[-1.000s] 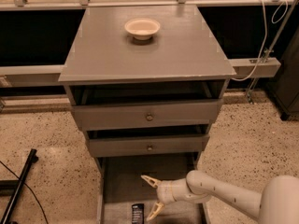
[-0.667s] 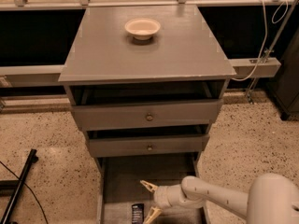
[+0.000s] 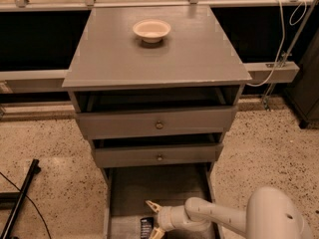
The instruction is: Pick rxbar blueberry from bottom drawer and place on counter
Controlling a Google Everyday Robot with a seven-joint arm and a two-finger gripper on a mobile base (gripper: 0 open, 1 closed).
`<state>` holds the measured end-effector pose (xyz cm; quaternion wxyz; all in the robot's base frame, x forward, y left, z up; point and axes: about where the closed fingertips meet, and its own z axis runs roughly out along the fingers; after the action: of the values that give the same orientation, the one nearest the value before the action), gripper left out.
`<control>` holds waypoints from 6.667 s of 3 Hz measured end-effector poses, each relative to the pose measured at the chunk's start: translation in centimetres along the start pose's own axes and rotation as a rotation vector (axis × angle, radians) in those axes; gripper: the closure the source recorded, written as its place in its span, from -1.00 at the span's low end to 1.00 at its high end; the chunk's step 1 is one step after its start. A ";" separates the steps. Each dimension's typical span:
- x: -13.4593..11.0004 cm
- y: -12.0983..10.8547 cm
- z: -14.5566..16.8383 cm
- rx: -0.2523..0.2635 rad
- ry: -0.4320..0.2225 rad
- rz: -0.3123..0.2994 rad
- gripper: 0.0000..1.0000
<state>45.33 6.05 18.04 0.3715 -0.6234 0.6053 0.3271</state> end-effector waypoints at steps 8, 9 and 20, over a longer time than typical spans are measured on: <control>4.0 0.0 1.7 0.005 0.016 0.097 -0.58; 5.3 0.6 1.9 -0.009 0.037 0.117 -0.84; -22.4 -3.6 -29.5 0.199 -0.178 -0.252 1.00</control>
Offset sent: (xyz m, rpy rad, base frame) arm 0.0016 0.0081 -0.0287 -0.0044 0.0845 -0.0332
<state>46.49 -7.87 52.52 0.5214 -0.6231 0.5165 0.2705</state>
